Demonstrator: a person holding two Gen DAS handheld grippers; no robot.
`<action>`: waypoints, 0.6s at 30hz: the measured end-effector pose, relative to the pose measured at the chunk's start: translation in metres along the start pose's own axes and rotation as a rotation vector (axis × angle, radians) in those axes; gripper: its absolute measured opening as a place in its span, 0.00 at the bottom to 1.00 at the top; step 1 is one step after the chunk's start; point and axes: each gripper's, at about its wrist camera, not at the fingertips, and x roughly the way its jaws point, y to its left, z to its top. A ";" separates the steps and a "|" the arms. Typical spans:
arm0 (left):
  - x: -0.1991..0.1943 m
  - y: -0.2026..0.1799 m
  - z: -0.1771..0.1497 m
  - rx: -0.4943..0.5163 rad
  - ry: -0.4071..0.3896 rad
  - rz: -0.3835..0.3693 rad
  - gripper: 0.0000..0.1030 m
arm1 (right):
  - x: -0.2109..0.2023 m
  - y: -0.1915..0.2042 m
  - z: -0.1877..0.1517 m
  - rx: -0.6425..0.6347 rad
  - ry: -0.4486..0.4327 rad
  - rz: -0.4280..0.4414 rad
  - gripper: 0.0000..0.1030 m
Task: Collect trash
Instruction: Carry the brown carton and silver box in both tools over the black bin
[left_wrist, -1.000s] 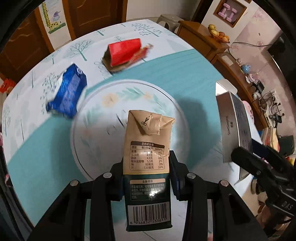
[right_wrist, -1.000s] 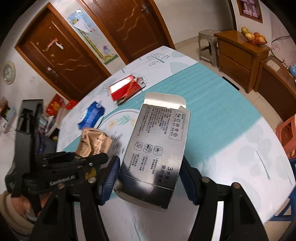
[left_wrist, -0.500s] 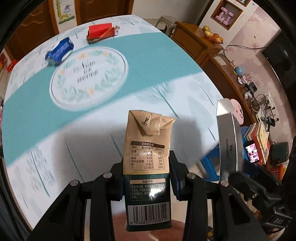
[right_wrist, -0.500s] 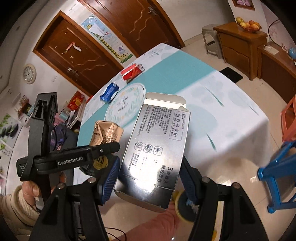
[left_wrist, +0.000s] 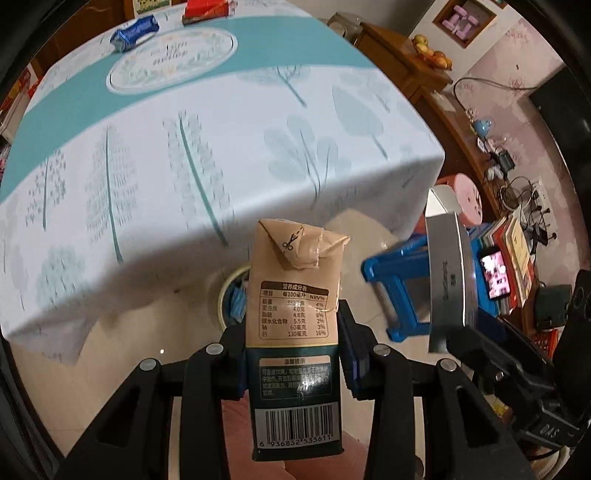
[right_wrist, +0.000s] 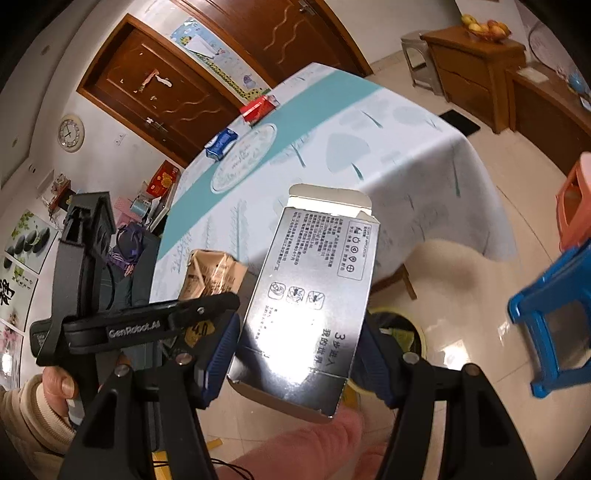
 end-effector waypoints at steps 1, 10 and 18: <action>0.005 -0.001 -0.005 -0.001 0.009 0.000 0.36 | 0.002 -0.004 -0.004 0.006 0.004 -0.003 0.62; 0.063 0.007 -0.027 0.000 0.028 0.013 0.36 | 0.047 -0.046 -0.038 0.057 0.051 -0.046 0.62; 0.145 0.021 -0.033 0.018 0.032 0.041 0.36 | 0.113 -0.088 -0.066 0.031 0.107 -0.116 0.62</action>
